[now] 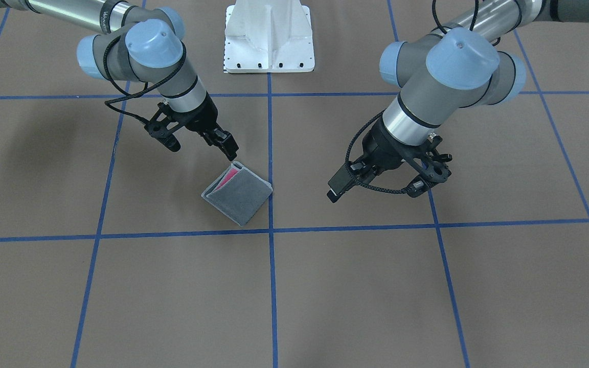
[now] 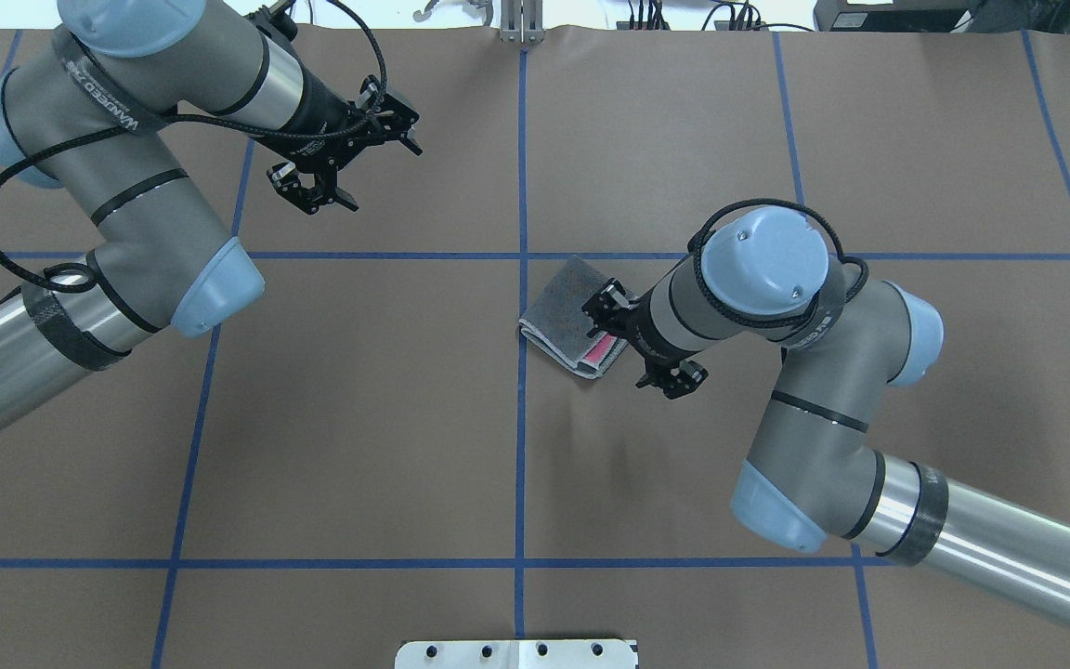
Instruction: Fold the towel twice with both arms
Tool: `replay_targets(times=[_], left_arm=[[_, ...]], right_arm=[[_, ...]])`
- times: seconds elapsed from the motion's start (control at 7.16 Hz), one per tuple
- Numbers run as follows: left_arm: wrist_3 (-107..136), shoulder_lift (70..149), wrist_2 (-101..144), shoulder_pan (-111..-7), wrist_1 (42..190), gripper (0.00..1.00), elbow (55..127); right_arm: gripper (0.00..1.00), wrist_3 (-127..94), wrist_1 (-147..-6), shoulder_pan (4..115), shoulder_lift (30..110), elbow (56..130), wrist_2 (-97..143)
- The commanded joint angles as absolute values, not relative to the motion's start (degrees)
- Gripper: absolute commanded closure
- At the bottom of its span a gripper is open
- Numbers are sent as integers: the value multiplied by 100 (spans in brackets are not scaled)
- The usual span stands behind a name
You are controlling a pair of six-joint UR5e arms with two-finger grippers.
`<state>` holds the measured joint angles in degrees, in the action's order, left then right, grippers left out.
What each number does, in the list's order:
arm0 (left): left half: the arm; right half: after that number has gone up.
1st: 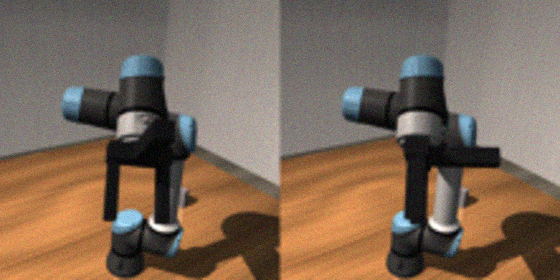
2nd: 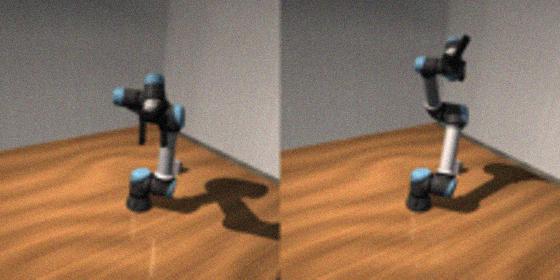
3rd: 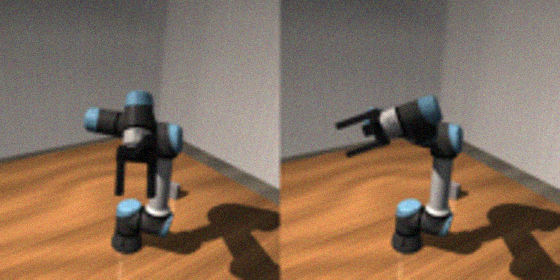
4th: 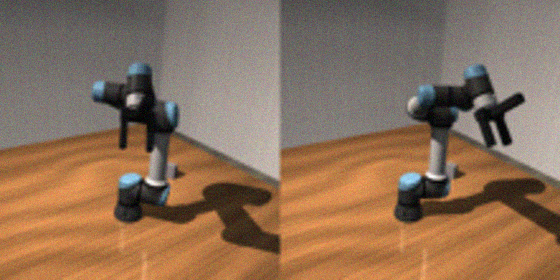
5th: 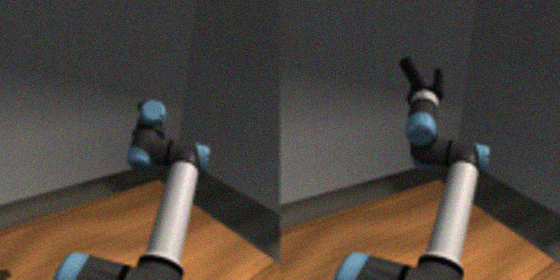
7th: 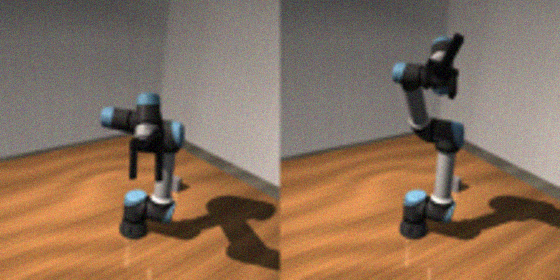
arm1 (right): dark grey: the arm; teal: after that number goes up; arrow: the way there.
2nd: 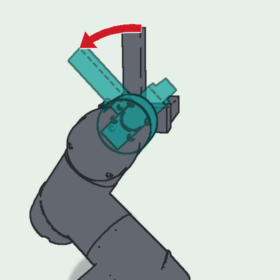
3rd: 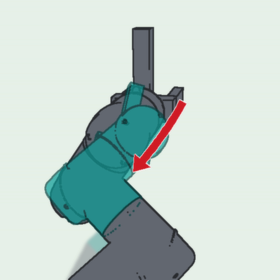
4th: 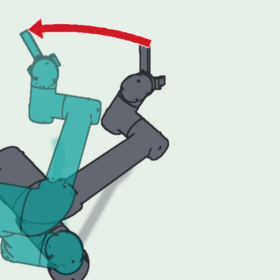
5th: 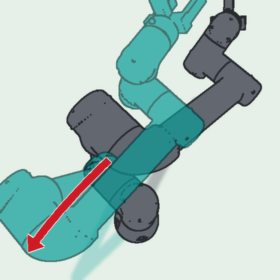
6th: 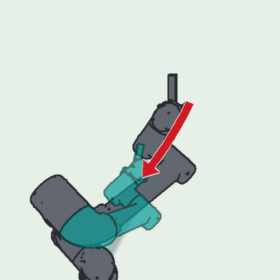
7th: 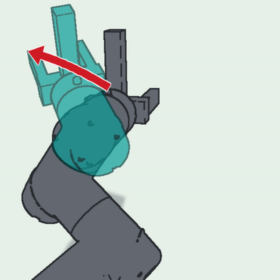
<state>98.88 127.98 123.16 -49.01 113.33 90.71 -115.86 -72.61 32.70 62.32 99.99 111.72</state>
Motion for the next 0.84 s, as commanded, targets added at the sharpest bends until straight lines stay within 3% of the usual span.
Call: replay_targets(times=[0.0,0.28,0.7], left_arm=[[9731,12675,12314,-4983,11268,0,9097],[8392,12281,12340,-5211,10910,0,9323],[5057,11481,12314,-5816,9181,0,10193]], right_arm=[[0,-10598,-7277,3987,6528,9985,11547],[0,-9026,-7277,4655,6924,9836,11785],[0,-6671,-7260,5823,7197,9046,12548]])
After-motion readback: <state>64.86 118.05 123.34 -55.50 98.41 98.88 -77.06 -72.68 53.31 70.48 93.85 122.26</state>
